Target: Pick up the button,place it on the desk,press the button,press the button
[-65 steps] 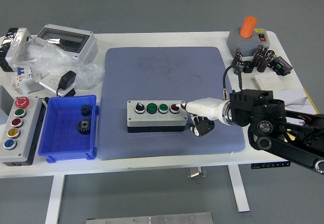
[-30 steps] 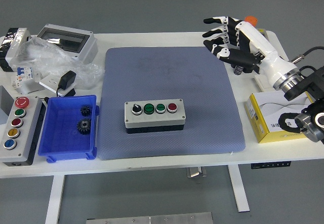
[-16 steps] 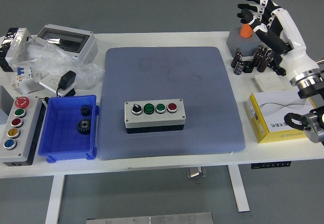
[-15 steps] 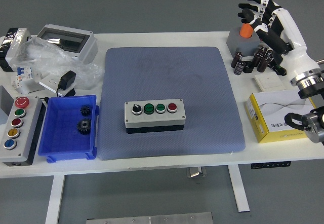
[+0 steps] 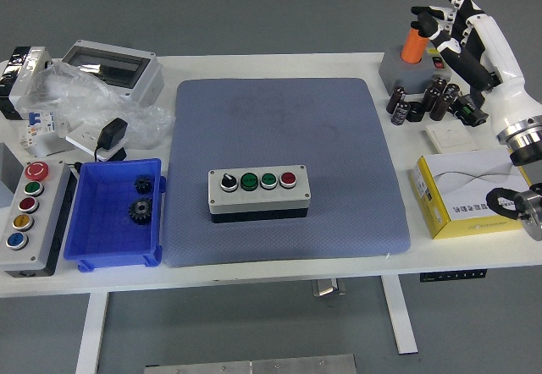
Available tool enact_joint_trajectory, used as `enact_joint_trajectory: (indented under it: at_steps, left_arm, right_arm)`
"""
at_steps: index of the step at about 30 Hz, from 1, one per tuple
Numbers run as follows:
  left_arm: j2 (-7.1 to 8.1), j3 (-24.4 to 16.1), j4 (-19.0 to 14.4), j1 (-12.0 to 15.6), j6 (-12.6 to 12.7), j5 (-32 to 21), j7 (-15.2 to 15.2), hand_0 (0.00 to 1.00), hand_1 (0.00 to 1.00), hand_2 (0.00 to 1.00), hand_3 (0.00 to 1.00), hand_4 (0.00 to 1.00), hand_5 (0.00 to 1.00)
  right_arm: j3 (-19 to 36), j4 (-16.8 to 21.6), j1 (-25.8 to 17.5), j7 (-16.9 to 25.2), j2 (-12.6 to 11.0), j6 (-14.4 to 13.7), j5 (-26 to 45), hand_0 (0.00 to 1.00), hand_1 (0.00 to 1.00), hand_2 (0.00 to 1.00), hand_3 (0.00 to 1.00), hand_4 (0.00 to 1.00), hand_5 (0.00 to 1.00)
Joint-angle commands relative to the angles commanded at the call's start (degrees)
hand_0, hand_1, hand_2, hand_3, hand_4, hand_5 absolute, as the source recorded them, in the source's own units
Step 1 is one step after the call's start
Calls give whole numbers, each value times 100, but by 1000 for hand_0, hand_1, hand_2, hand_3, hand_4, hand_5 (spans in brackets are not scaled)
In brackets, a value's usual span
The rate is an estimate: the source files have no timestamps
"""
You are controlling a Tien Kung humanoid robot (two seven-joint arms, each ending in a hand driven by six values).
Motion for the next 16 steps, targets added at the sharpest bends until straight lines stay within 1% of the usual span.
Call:
enact_joint_trajectory:
  at_steps: [5,6,11,13,16]
  left_arm:
    - [10,-30,1,7,15,35,36,658,666,599,577,560,161]
    - [10,-40,1,9,18,46,45,658,663,598,577,571,172]
    - [7,-50,0,-2,26,63,60,658,663,598,577,571,172]
    - [5,-47,1,-10,28,62,60,656,661,597,577,573,175]
    - [-1,-50,3,-19,30,67,61,656,661,597,577,573,175]
  right_arm:
    - [51,67,-28,-81,-8,27,-200,802,788,872,988,945,716]
    - [60,78,-34,-95,-10,29,-233,838,817,914,998,968,708]
    - [108,128,-57,-142,-23,40,-365,838,817,914,998,968,708]
    - [137,151,-72,-155,-30,41,-420,850,832,920,998,987,712]
    - [139,164,-104,-234,-54,22,-730,850,832,920,998,987,712]
